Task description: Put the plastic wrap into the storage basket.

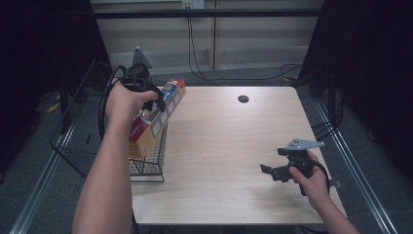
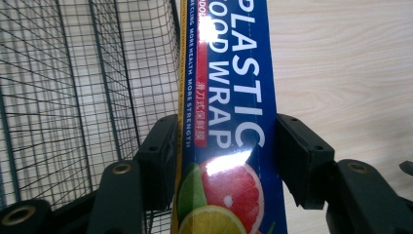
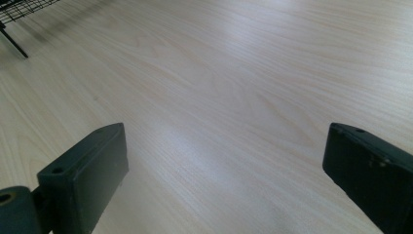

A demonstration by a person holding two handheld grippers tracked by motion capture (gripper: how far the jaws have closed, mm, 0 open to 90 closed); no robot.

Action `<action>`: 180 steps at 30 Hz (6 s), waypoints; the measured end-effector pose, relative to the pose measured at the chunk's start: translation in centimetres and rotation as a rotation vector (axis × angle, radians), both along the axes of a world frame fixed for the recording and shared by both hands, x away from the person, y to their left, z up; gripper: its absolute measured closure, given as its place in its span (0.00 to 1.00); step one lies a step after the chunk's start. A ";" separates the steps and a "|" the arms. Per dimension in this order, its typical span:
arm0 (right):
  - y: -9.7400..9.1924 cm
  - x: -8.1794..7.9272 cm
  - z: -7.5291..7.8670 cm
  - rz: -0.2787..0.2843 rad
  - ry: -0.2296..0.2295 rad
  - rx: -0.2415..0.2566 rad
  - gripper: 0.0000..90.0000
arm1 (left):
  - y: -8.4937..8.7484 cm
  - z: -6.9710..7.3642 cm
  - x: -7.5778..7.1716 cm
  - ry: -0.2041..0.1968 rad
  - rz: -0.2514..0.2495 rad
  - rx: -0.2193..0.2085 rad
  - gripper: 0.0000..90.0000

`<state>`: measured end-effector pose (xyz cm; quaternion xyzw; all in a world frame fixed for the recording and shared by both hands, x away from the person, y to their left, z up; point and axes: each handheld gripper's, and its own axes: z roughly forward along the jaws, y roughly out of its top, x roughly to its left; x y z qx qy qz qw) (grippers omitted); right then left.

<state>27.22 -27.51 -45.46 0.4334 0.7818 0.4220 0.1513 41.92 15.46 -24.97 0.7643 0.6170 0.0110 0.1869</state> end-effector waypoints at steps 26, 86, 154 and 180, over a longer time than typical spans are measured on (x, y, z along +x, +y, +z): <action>-0.1 0.0 -0.1 -0.008 0.000 0.000 0.03 | 2.9 1.3 -0.4 -0.014 0.039 0.014 0.50; -0.1 0.1 -0.2 -0.011 0.000 -0.006 0.03 | 10.5 4.0 -2.2 -0.114 0.214 0.047 0.50; 0.0 0.2 -0.4 -0.005 0.009 -0.020 0.03 | 13.4 -1.1 -1.2 -0.082 0.296 0.110 0.50; 0.1 0.2 -0.5 -0.006 0.014 -0.021 0.03 | 13.4 -3.0 -0.6 -0.050 0.312 0.101 0.48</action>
